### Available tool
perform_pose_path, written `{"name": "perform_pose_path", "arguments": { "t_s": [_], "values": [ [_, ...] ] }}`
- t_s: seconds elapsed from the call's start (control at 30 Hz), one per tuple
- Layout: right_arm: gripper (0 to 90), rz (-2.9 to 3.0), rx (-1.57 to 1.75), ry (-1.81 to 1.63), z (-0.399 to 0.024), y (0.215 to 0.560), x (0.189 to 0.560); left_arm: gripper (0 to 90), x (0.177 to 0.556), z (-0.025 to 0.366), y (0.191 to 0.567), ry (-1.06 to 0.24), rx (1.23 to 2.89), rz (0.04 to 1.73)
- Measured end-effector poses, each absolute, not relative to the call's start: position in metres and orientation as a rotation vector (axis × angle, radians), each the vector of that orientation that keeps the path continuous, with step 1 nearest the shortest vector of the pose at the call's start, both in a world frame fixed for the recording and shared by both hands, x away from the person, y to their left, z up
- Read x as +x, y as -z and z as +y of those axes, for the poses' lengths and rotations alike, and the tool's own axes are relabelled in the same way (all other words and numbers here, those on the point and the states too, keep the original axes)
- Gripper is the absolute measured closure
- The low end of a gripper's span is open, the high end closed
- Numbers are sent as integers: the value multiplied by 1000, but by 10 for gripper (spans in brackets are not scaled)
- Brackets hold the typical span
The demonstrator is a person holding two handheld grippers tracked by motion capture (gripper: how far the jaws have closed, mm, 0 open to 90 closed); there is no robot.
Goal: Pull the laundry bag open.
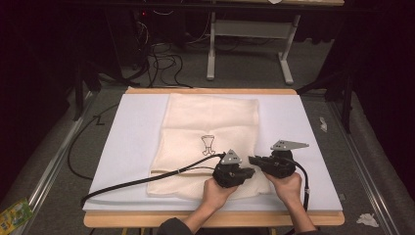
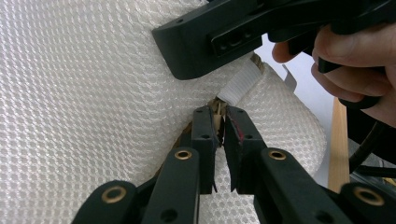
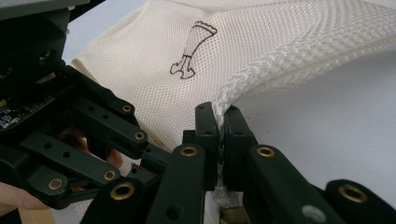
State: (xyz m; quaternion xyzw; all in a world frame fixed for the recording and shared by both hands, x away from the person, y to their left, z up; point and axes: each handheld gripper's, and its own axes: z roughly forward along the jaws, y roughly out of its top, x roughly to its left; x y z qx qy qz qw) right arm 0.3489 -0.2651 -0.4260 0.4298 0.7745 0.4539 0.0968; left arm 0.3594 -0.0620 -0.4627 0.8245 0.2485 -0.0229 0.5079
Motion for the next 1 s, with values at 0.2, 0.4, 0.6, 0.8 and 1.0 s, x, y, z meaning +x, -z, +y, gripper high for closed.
{"name": "perform_pose_path", "arguments": {
  "t_s": [0.2, 0.4, 0.6, 0.8, 1.0],
  "values": [
    [884, 2299, 1271, -1328, -264, 426, 350, 862, 362, -60, 461, 65, 1999, 592],
    [884, 2297, 1273, -1309, -267, 426, 348, 866, 361, -61, 461, 60, 2001, 588],
    [884, 2302, 1260, -1291, -266, 426, 348, 868, 360, -60, 460, 44, 2011, 581],
    [884, 2296, 1267, -1292, -269, 427, 347, 869, 358, -58, 458, 35, 2025, 574],
    [885, 2300, 1249, -1295, -270, 427, 347, 870, 358, -57, 457, 25, 2027, 575]
  ]
}}
